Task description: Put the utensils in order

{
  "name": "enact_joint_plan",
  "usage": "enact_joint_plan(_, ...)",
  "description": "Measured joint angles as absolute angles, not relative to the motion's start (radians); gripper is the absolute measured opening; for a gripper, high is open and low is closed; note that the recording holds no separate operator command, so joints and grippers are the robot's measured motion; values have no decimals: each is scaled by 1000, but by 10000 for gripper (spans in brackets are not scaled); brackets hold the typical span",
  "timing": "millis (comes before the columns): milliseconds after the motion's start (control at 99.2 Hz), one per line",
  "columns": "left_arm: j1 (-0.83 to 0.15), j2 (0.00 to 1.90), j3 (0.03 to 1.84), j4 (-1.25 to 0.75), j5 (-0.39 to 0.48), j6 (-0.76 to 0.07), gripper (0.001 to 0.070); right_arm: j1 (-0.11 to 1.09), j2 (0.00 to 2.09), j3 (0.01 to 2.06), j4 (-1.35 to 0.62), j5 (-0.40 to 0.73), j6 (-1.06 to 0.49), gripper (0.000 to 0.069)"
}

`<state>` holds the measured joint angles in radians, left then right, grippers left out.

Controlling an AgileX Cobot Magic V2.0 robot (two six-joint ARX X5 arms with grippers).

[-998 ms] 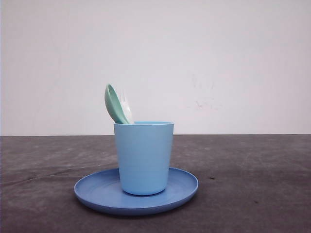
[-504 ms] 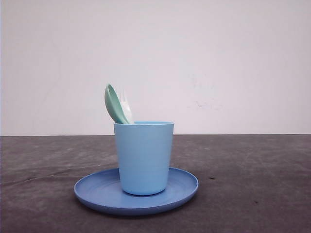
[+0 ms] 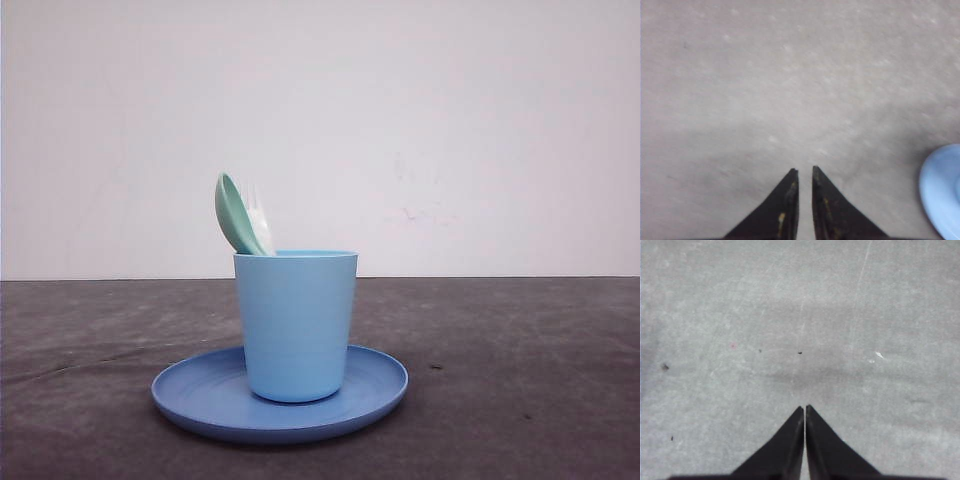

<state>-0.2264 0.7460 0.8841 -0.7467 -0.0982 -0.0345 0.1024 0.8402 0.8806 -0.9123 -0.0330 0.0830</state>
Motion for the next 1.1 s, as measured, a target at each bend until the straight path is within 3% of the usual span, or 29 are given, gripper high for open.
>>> enact_joint_plan(323, -104, 358, 446, -352, -113, -56, 24, 102, 840, 881, -912, -30, 83, 4)
enact_joint_plan(565, -104, 121, 160, -281, -111, -68, 24, 102, 840, 881, -912, -30, 83, 4)
enact_joint_plan(756, -104, 32, 56, -242, -110, -70, 24, 102, 840, 881, -912, -30, 83, 4)
enact_joint_plan(1099, -104, 4, 32, -179, -103, -71, 24, 102, 840, 881, -910, -30, 83, 4)
